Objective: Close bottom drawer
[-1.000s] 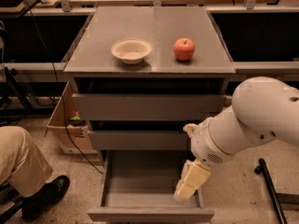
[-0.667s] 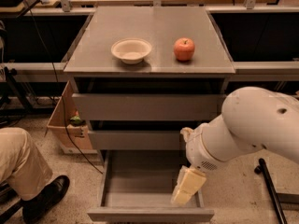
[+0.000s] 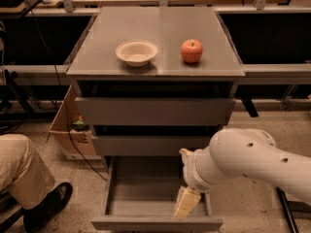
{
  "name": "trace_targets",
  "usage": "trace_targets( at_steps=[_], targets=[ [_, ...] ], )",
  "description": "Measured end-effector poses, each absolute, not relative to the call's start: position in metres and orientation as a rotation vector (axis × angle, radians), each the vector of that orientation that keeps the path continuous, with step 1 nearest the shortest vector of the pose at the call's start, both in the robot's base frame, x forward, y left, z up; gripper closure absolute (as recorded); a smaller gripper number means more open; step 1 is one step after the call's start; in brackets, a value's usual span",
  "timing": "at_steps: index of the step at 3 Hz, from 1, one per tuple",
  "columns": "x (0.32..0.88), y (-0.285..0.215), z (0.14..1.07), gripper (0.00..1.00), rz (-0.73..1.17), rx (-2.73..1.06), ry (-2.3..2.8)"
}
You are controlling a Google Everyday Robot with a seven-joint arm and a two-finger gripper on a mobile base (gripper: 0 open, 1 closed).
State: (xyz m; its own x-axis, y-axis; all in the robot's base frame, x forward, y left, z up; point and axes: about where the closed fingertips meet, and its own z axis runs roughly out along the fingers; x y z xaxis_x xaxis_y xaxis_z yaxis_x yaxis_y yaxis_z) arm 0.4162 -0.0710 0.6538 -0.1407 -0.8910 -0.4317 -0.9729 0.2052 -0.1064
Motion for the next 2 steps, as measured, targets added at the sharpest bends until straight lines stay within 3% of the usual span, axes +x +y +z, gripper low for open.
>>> trace_targets(
  at_steps=[2],
  targets=[
    [0.435, -0.094, 0.538, 0.00, 0.322, -1.730, 2.079]
  ],
)
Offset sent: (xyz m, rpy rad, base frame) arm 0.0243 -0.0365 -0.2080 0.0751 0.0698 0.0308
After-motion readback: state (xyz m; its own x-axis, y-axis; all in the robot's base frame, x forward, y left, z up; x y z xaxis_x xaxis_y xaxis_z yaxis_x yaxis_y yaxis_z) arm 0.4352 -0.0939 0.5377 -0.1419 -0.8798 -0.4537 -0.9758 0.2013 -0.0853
